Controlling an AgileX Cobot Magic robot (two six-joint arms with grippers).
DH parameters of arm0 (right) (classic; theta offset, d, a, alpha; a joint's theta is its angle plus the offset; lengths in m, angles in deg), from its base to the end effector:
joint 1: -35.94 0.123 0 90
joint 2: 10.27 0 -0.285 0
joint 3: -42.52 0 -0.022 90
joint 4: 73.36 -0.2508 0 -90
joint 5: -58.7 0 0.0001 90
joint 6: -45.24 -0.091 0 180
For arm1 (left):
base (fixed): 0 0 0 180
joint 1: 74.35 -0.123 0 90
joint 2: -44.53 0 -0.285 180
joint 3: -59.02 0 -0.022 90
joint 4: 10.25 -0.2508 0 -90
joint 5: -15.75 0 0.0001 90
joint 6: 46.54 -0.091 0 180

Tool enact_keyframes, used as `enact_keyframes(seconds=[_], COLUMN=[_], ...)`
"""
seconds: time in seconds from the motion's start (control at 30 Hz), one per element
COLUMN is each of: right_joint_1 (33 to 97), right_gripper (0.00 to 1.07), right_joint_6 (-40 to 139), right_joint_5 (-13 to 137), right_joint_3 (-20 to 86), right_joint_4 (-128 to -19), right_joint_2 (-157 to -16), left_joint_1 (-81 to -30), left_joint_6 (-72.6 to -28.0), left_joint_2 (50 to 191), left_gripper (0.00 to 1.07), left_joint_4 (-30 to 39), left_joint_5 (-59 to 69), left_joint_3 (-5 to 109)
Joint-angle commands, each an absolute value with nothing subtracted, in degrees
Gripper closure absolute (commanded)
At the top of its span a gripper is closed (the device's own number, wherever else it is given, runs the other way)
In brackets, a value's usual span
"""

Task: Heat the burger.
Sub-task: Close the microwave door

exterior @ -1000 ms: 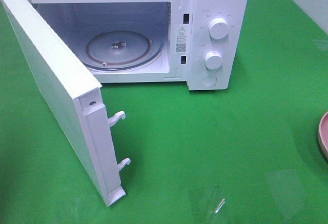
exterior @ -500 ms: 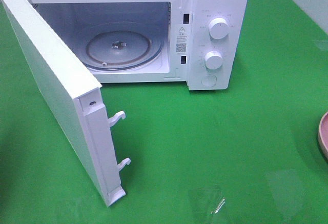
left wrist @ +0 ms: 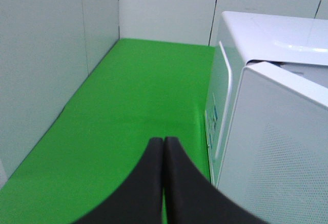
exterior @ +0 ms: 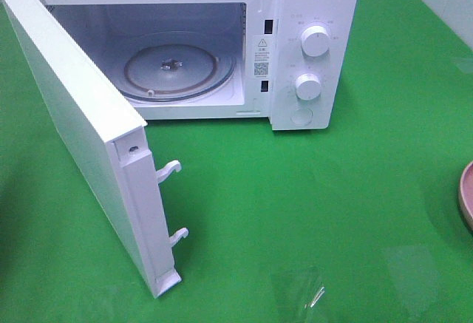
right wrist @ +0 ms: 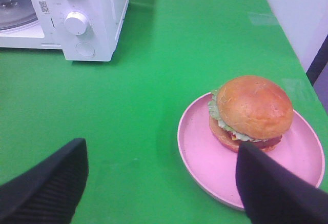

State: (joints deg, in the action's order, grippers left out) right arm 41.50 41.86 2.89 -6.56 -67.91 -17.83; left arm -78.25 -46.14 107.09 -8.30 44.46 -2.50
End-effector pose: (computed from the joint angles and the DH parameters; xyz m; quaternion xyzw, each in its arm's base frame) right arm -0.0006 -0.0072 0.2822 -0.0161 0.8301 -0.0041 0.5573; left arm 0.1788 0.0137 0.2450 -0.0443 0.7382 0.0166 0.6729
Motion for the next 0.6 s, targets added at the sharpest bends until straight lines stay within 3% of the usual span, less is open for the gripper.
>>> enact_keyframes(seconds=[0.03, 0.23, 0.3, 0.6], right_joint_1=[41.3, 41.3, 41.3, 41.3], right_gripper=[0.31, 0.31, 0.31, 0.31], right_joint_6=[42.3, 42.3, 42.3, 42.3], right_joint_5=[3.5, 3.5, 3.5, 3.5], right_joint_3=[-6.6, -6.6, -6.6, -6.6], right_joint_4=[-68.1, -68.1, -68.1, -68.1], right_joint_2=[-16.3, -16.3, -16.3, -16.3], left_joint_1=[-78.3, -78.3, -78.3, -77.4], left_joint_6=[-45.3, -38.3, -35.7, -30.7], left_joint_2=[109.7, 116.8, 120.1, 128.0], left_gripper=[1.07, 1.07, 1.07, 1.07], left_joint_4=[-12.0, -17.9, -23.4, -30.9], left_joint_5=[51.0, 56.2, 59.1, 66.1], left_joint_3=[-2.9, -2.9, -2.9, -2.0])
